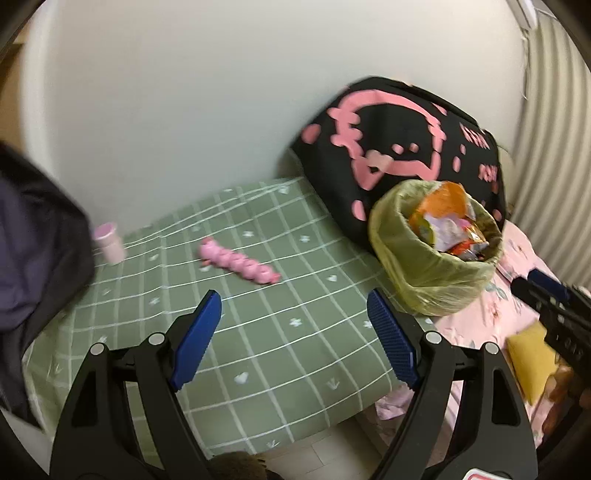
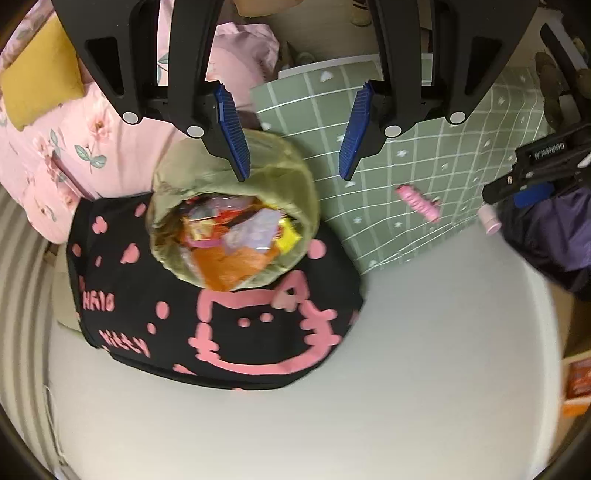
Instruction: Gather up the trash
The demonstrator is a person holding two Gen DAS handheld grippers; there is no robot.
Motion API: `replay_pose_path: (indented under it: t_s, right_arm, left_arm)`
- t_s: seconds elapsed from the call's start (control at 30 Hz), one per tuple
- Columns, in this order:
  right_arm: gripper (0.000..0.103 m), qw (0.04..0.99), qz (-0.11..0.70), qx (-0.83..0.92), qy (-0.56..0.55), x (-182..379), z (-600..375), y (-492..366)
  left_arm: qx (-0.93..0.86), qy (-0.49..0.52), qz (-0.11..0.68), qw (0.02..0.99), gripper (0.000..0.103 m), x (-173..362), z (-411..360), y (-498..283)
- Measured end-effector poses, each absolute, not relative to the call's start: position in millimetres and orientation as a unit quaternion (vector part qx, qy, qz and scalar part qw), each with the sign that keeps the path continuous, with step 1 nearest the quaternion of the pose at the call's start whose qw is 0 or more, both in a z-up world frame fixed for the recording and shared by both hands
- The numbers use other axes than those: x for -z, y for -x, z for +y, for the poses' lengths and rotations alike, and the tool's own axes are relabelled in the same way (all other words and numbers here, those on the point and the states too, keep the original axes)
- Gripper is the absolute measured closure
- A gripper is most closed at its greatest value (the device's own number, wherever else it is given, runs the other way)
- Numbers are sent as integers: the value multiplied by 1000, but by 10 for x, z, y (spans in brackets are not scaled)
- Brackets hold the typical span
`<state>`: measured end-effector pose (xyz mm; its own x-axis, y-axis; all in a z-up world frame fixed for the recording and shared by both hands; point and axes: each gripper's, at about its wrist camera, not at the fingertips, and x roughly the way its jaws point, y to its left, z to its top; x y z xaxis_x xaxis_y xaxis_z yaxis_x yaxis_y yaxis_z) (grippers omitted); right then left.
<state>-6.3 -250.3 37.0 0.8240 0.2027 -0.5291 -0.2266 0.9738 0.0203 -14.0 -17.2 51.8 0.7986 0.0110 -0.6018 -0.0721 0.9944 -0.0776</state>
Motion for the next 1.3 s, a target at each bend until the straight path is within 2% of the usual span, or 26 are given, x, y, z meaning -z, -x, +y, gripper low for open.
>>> replay_pose_path:
  t_s: [0.37, 0.8, 1.3]
  right_arm:
    - [56, 956, 266, -119, 20, -320, -2347, 243]
    - [56, 961, 262, -91, 18, -299, -2428, 286]
    - [56, 962, 261, -76, 14, -284, -2482, 343]
  left_arm:
    - [-55, 52, 289, 954, 26, -625, -77, 414]
    - [-7, 47, 306, 951, 26, -540, -245, 391]
    - [19, 38, 283, 958, 26, -610, -353, 437]
